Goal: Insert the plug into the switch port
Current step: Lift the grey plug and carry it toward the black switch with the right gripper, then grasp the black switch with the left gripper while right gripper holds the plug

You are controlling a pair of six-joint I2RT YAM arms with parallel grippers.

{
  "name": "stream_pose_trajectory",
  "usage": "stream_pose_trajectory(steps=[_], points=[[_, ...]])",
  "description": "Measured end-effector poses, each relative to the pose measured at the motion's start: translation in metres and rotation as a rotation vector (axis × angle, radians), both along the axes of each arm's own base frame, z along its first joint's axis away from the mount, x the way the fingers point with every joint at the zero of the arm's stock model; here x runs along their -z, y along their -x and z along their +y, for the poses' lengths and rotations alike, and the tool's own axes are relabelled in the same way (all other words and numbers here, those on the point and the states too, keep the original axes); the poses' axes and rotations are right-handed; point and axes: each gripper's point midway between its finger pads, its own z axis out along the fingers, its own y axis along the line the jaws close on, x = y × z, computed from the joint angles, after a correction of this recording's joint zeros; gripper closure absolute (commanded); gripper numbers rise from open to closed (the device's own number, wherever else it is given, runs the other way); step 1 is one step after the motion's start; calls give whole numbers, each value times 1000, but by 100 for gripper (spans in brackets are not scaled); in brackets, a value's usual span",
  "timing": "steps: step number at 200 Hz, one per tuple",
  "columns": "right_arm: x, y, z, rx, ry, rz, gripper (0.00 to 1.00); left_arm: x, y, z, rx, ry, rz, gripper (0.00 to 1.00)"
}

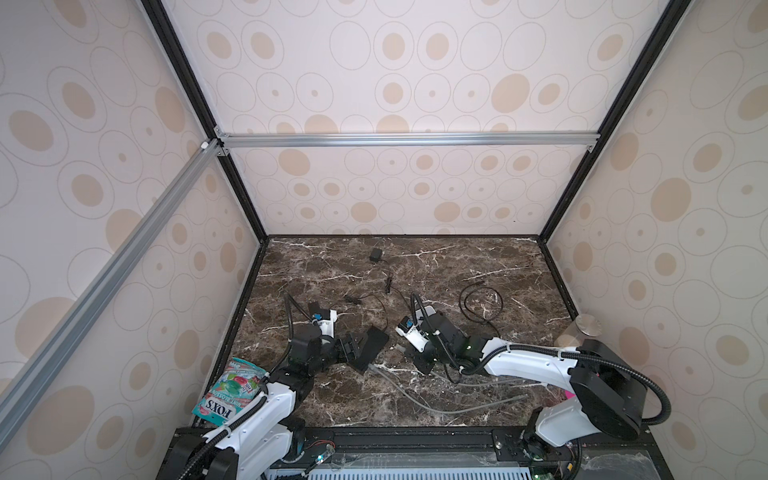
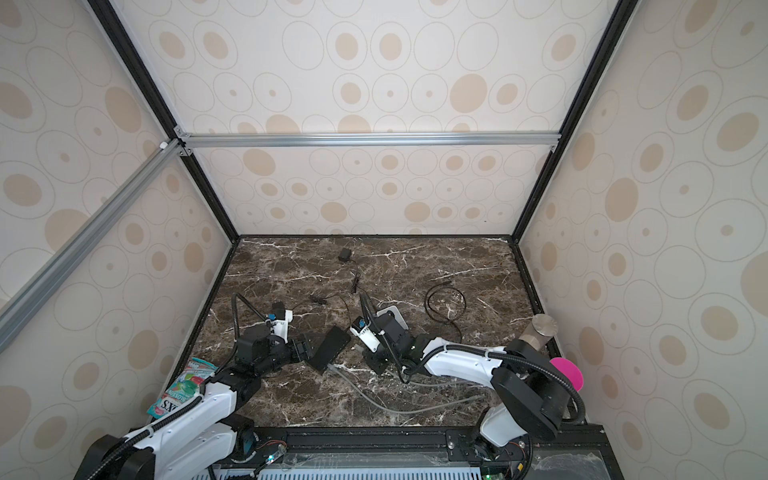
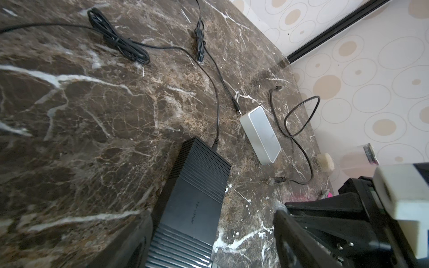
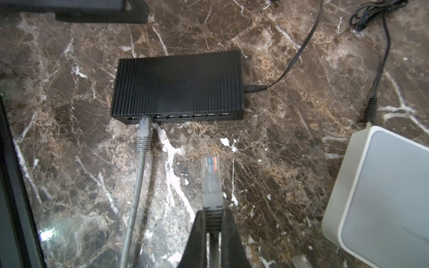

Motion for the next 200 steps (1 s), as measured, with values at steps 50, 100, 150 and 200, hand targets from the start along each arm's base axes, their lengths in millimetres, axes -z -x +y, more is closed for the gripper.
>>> stream_pose_trajectory(steps=[50, 100, 150, 200], points=[[9, -2, 7, 14, -22, 27, 100, 5, -12, 7, -31, -66, -43, 19], [20, 0, 11, 11, -21, 61, 100, 19, -22, 11, -46, -116, -49, 19], [20, 2, 14, 11, -45, 86, 100, 35, -28, 10, -41, -136, -30, 19], [33, 10, 6, 35, -37, 119, 100, 46, -31, 7, -24, -141, -21, 19]])
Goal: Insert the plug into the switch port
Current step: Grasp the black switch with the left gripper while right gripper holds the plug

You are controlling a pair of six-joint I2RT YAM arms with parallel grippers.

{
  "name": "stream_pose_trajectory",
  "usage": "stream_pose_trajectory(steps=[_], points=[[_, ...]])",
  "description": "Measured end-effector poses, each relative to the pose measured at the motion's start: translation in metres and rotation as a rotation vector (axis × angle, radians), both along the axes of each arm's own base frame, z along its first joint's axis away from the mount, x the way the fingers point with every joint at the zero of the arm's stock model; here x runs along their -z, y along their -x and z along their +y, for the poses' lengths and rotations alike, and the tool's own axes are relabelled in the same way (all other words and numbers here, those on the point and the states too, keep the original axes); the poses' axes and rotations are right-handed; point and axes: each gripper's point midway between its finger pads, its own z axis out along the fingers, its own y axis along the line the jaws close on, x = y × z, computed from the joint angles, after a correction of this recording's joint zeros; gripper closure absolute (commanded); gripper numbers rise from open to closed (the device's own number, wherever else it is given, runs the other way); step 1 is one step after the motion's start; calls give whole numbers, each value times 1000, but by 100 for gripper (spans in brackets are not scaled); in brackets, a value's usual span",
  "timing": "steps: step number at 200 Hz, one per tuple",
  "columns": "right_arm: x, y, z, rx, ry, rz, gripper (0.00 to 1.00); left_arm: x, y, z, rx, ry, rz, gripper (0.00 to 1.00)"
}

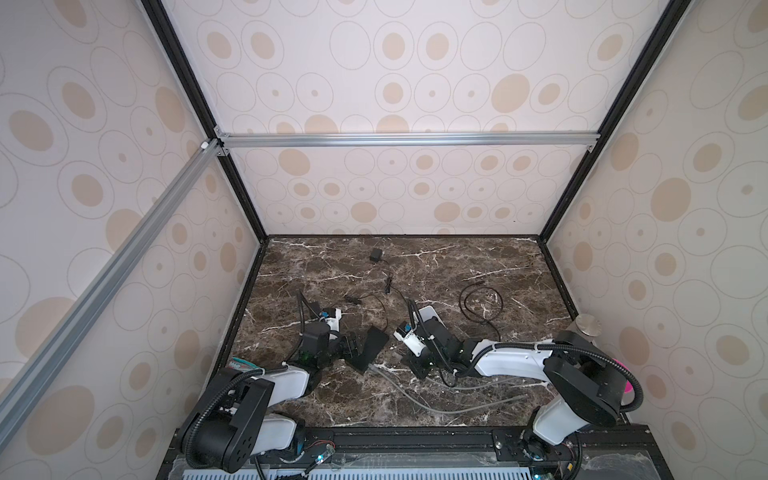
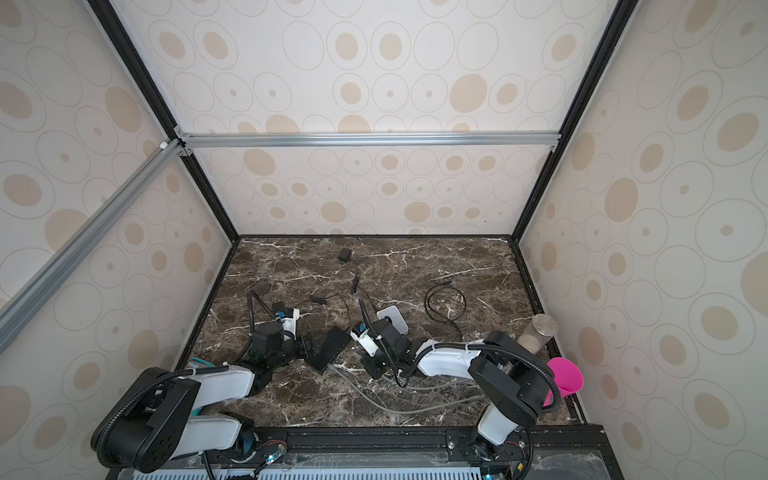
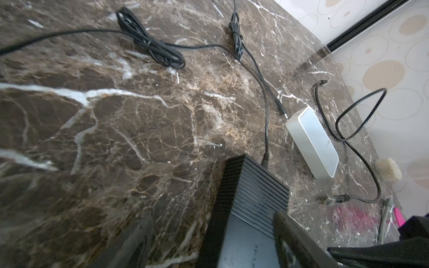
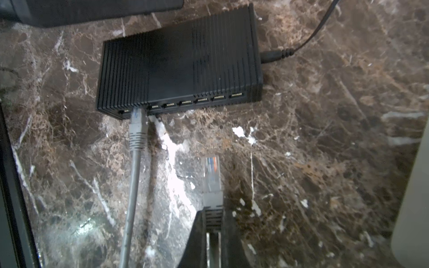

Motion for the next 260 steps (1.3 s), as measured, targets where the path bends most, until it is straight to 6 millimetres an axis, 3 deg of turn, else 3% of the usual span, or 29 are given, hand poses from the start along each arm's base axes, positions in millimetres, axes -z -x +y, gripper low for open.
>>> stream_pose_trajectory(steps=[152, 203, 260], points=[[10, 12, -7, 15, 58, 38, 100, 5, -6, -15, 89, 15, -45, 21], [4, 5, -6, 45, 70, 29, 100, 5, -5, -19, 117, 25, -57, 21], [-3, -1, -3, 62, 79, 11, 100, 6, -2, -28, 168, 57, -56, 29]])
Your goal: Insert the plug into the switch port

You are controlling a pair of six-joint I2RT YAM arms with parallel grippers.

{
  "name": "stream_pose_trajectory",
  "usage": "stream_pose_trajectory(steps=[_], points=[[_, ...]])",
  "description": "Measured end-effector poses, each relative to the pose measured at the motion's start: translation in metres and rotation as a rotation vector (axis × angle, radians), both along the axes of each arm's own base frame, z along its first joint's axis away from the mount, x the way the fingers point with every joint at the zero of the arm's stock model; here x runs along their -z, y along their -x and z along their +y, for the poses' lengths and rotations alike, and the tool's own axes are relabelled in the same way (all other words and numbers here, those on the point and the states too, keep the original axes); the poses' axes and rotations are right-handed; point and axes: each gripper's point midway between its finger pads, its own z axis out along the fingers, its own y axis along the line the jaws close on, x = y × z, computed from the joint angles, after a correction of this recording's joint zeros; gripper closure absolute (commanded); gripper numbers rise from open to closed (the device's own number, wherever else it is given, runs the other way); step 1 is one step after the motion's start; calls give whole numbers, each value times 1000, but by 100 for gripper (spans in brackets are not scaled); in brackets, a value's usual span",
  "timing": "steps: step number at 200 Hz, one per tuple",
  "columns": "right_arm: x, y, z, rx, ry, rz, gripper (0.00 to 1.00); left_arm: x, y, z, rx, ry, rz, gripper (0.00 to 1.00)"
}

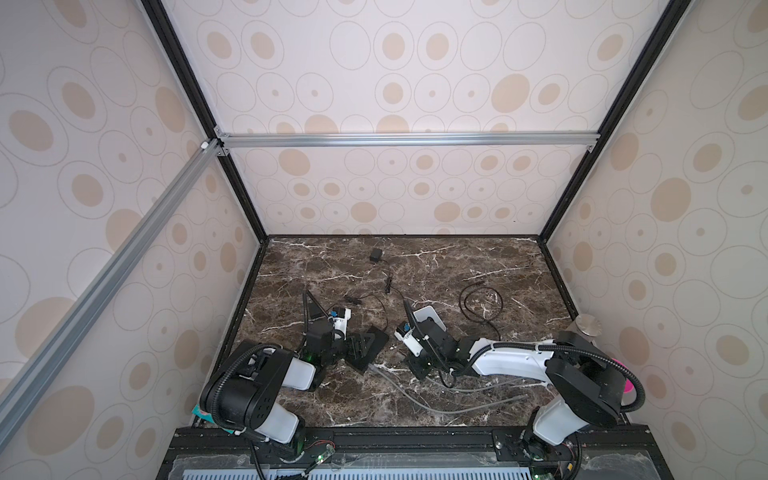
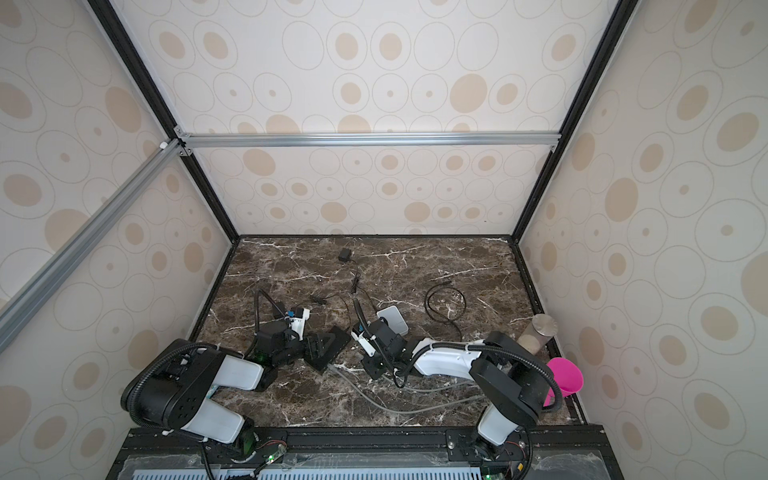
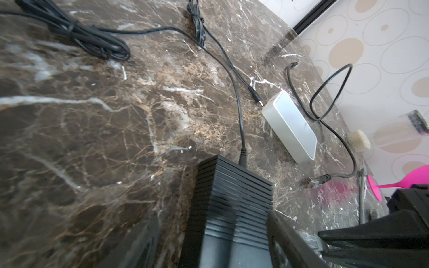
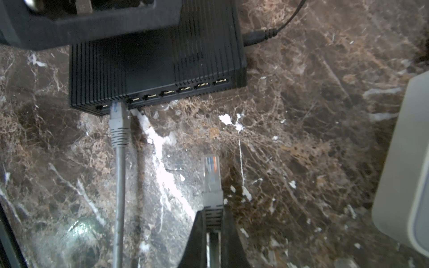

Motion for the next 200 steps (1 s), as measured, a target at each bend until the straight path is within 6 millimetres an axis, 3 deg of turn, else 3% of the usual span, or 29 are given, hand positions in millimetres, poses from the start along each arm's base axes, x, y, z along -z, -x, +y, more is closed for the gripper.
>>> stream_pose_trajectory(steps=[84, 200], points=[[-5, -13, 30, -19, -16, -11, 100, 4, 1, -4, 23, 8, 16, 44], [1, -10, 40, -35, 4, 4, 100, 8, -12, -8, 26, 3, 27, 54]])
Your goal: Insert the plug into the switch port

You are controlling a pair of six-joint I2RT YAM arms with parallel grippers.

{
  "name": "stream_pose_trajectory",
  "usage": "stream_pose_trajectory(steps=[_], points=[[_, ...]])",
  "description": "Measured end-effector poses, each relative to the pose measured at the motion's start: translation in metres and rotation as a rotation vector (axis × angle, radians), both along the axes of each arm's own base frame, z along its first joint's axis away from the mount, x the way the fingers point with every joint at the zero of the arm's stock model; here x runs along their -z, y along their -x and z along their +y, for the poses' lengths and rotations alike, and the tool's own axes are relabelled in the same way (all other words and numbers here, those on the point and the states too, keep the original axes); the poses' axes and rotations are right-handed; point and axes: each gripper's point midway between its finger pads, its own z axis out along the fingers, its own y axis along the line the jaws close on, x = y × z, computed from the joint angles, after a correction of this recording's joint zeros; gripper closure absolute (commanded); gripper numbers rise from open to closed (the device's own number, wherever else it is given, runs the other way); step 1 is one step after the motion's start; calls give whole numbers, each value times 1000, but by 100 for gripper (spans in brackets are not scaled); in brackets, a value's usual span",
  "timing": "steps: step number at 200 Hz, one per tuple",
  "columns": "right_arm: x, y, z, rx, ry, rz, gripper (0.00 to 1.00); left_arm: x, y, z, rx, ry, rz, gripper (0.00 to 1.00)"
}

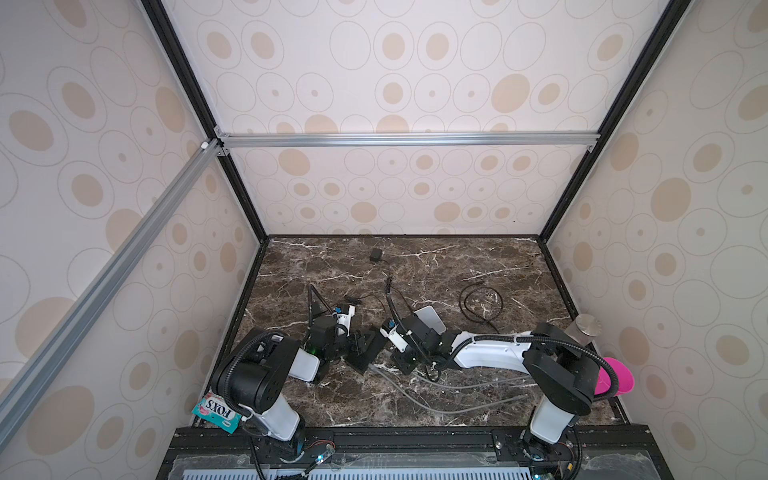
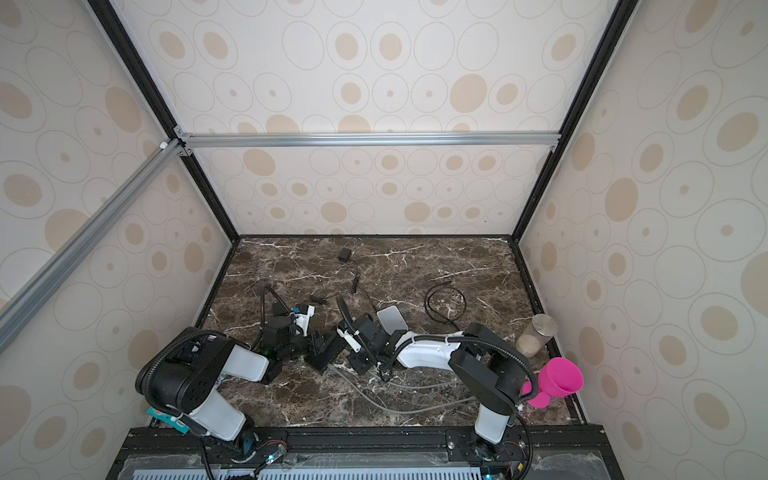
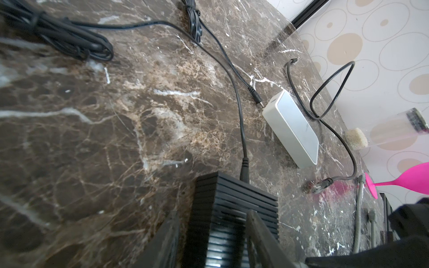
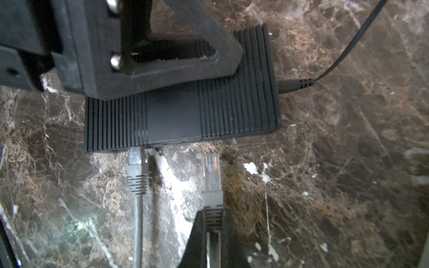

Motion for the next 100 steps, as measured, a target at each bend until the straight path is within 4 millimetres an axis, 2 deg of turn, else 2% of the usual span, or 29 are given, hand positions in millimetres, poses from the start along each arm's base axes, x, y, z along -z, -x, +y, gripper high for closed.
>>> stream_pose_trajectory(steps=[100], points=[[1, -5, 7, 9, 4, 2, 100, 1, -2, -1, 0, 0, 1, 56]])
